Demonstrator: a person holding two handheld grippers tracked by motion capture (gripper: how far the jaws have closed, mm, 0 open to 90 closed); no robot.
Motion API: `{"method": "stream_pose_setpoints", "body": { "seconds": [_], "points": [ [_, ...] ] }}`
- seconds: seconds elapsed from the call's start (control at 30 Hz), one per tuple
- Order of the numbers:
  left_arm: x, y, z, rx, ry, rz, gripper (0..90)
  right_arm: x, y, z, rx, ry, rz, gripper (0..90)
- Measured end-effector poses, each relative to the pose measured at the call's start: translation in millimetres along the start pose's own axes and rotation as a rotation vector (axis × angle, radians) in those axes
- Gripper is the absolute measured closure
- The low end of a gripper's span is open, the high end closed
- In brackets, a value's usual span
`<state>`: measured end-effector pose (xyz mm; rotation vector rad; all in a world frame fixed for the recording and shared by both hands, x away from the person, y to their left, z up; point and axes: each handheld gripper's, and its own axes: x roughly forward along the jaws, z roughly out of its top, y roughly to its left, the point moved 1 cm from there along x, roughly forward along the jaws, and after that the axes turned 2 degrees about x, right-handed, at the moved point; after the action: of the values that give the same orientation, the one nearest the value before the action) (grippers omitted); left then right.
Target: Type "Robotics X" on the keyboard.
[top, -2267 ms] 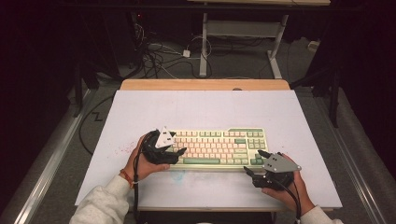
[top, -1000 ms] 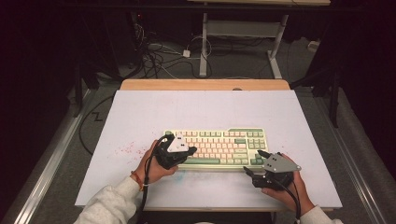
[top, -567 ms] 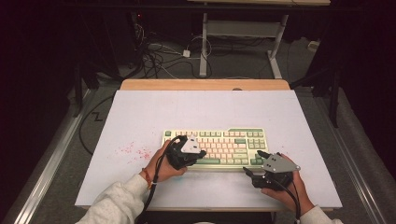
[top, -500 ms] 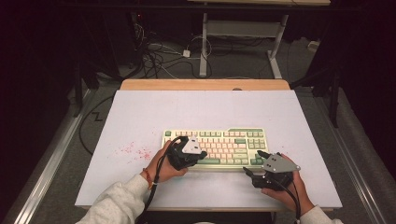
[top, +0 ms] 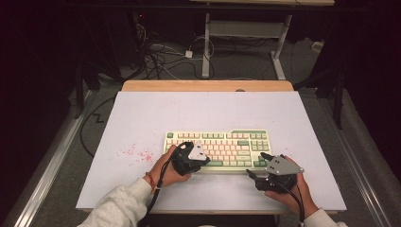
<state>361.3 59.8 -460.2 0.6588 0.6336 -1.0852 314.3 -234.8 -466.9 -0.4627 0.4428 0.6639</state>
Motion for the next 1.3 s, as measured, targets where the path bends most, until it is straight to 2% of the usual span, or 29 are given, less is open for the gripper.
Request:
{"method": "stream_pose_setpoints", "body": {
  "seconds": [0.23,0.33,0.43,0.53,0.6,0.8,1.13,1.3],
  "points": [
    [0.7,0.8,-1.1,0.001,0.014,0.006,85.2,-0.1,0.0,0.0,-0.003,0.002,0.003,25.5],
    [4.2,0.5,-3.9,0.016,0.033,0.016,85.5,0.0,0.1,-0.1,-0.004,0.002,0.004,25.6],
    [3.7,0.8,-4.0,0.012,0.03,0.014,87.4,0.4,0.6,-0.1,-0.005,0.004,0.007,25.6],
    [0.5,-1.5,-1.8,0.023,0.016,0.013,84.5,0.1,0.6,0.0,-0.006,0.003,0.008,25.6],
    [-3.0,-1.5,0.0,0.025,0.001,0.031,84.5,-0.3,0.1,0.0,-0.006,0.002,0.006,25.6],
    [-14.8,4.5,0.8,0.01,-0.037,0.045,83.3,-0.4,0.1,0.1,-0.003,0.001,0.002,25.6],
    [-27.2,12.2,-4.7,0.0,-0.064,0.098,78.1,-1.6,-1.0,0.7,-0.002,-0.006,-0.001,25.6],
    [-30.6,15.2,-7.5,0.004,-0.063,0.127,74.6,-2.4,-1.6,0.8,-0.002,-0.008,-0.006,25.6]
  ]
}}
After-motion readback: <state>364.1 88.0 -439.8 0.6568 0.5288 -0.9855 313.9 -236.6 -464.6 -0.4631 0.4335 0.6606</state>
